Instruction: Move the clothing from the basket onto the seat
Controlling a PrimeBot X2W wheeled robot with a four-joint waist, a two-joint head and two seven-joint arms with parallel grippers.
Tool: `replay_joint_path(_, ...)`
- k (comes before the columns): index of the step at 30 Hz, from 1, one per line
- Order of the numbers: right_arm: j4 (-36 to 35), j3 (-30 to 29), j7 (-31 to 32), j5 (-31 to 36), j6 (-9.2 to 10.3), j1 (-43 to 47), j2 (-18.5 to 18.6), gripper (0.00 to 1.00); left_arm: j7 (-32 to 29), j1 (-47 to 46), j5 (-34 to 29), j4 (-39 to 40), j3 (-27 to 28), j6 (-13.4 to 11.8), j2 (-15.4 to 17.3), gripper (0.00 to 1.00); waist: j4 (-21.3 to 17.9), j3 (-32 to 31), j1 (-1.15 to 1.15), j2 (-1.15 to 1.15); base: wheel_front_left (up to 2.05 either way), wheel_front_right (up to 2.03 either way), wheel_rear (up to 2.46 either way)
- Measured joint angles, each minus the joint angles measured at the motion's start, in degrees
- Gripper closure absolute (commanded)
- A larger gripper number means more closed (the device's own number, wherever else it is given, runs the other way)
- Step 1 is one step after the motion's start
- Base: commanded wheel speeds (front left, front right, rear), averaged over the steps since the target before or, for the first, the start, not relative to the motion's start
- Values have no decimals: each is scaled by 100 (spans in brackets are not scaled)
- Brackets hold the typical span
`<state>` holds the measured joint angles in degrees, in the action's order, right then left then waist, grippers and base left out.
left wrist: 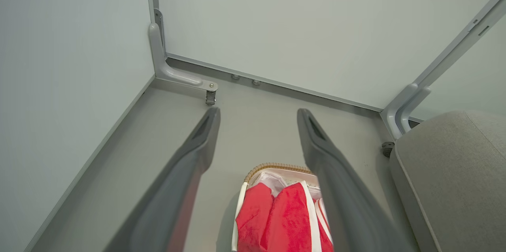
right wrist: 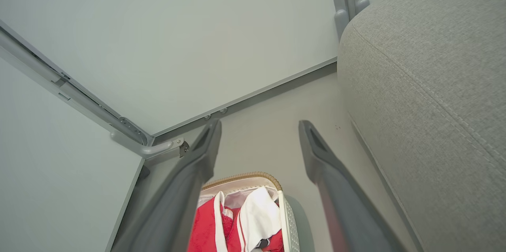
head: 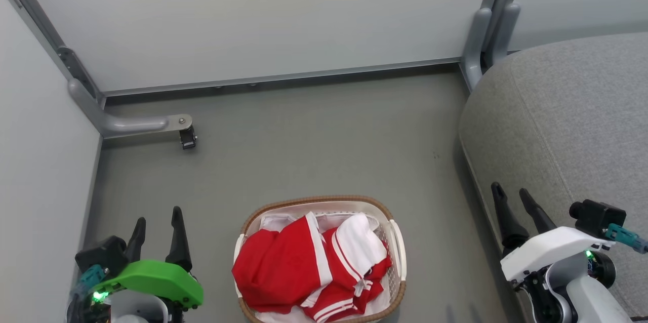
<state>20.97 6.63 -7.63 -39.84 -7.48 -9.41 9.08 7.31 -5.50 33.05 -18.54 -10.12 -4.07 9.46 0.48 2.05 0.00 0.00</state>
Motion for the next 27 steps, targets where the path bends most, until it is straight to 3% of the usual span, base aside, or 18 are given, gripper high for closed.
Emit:
replay_joint_path(15,225,18,-226,970,0,-35,19,0,242,24,-916,-7,-110,-151,31,0,9,28,0,0,0,0,0)
replay_joint_path(27,396,41,-380,1552,0,-33,-1,0,396,96,-1540,-19,-102,-47,-47,0,29,56,0,0,0,0,0)
